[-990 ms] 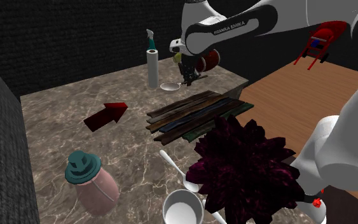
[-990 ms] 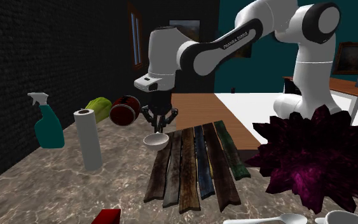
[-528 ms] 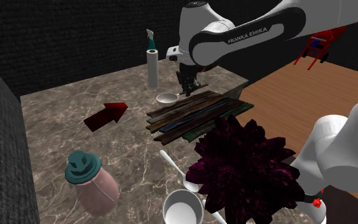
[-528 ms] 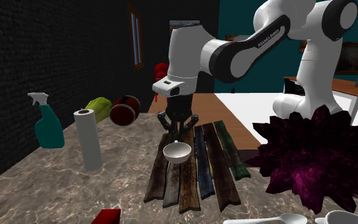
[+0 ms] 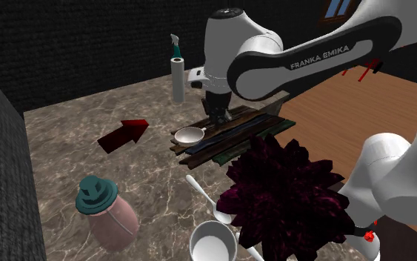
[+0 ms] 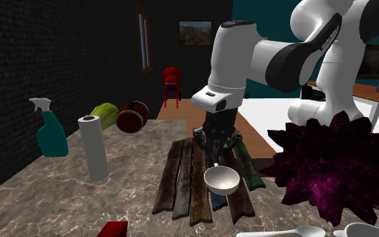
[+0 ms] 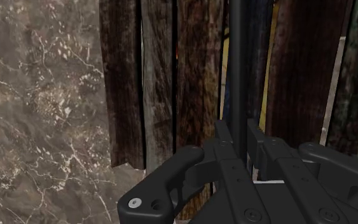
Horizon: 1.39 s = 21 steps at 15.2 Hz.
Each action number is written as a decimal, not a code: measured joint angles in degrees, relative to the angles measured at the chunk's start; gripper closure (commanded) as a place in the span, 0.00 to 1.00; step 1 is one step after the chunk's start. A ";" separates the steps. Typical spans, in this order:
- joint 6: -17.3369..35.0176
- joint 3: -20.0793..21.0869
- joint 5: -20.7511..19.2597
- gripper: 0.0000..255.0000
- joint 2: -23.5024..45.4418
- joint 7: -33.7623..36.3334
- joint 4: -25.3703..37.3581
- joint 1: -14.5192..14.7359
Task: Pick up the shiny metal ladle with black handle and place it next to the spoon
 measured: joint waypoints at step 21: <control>-5.36 19.05 4.65 1.00 0.02 29.17 2.66 12.98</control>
